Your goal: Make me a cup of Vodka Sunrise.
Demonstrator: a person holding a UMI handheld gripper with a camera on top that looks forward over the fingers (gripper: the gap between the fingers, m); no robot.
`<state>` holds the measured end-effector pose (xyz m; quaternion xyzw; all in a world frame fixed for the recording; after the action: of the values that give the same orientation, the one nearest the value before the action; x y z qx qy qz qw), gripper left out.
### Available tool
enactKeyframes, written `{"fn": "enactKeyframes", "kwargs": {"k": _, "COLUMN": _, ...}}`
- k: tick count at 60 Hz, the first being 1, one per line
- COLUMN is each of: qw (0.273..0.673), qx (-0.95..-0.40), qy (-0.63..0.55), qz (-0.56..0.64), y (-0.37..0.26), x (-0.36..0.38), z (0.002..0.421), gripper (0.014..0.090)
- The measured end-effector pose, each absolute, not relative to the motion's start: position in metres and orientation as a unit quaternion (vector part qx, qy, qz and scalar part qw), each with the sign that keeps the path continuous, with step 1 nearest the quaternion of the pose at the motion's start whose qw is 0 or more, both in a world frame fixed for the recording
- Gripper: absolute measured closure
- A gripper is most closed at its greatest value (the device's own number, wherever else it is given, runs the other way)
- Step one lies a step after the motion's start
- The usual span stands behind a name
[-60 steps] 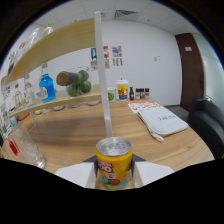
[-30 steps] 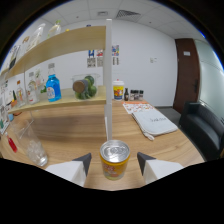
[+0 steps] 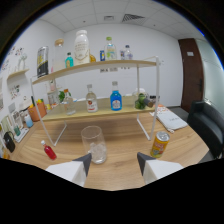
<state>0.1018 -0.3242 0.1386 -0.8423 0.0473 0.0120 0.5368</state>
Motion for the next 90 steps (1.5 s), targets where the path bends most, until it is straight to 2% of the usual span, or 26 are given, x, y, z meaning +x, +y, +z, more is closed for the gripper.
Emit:
{"fn": "enactKeyframes", "kwargs": {"k": 5, "qw": 0.533, "qx": -0.845, "qy": 0.046, "qz": 0.015, "y": -0.324, "x": 0.074, "z": 0.137, "gripper": 0.0198}}
{"fn": "enactKeyframes", "kwargs": {"k": 11, "qw": 0.546, "qx": -0.836, "qy": 0.037, "qz": 0.024, "y": -0.309, "x": 0.043, "z": 0.151, "gripper": 0.0195}}
{"fn": "enactKeyframes", "kwargs": {"k": 27, "qw": 0.598, "qx": -0.8, "qy": 0.0, "qz": 0.046, "y": -0.227, "x": -0.025, "z": 0.208, "gripper": 0.0193}}
{"fn": "enactKeyframes", "kwargs": {"k": 41, "qw": 0.611, "qx": -0.79, "qy": -0.017, "qz": 0.04, "y": -0.152, "x": -0.057, "z": 0.222, "gripper": 0.0203}}
{"fn": "enactKeyframes", "kwargs": {"k": 49, "qw": 0.591, "qx": -0.806, "qy": -0.016, "qz": 0.025, "y": -0.123, "x": -0.059, "z": 0.206, "gripper": 0.03}}
{"fn": "enactKeyframes", "kwargs": {"k": 57, "qw": 0.577, "qx": -0.817, "qy": -0.012, "qz": 0.008, "y": -0.108, "x": -0.055, "z": 0.191, "gripper": 0.0531}}
{"fn": "enactKeyframes", "kwargs": {"k": 63, "qw": 0.575, "qx": -0.818, "qy": -0.012, "qz": -0.001, "y": -0.104, "x": -0.051, "z": 0.188, "gripper": 0.0676}}
{"fn": "enactKeyframes", "kwargs": {"k": 76, "qw": 0.571, "qx": -0.821, "qy": -0.022, "qz": 0.009, "y": -0.111, "x": -0.054, "z": 0.191, "gripper": 0.0688}}
{"fn": "enactKeyframes", "kwargs": {"k": 90, "qw": 0.583, "qx": -0.811, "qy": -0.051, "qz": 0.018, "y": -0.161, "x": -0.057, "z": 0.219, "gripper": 0.0691}}
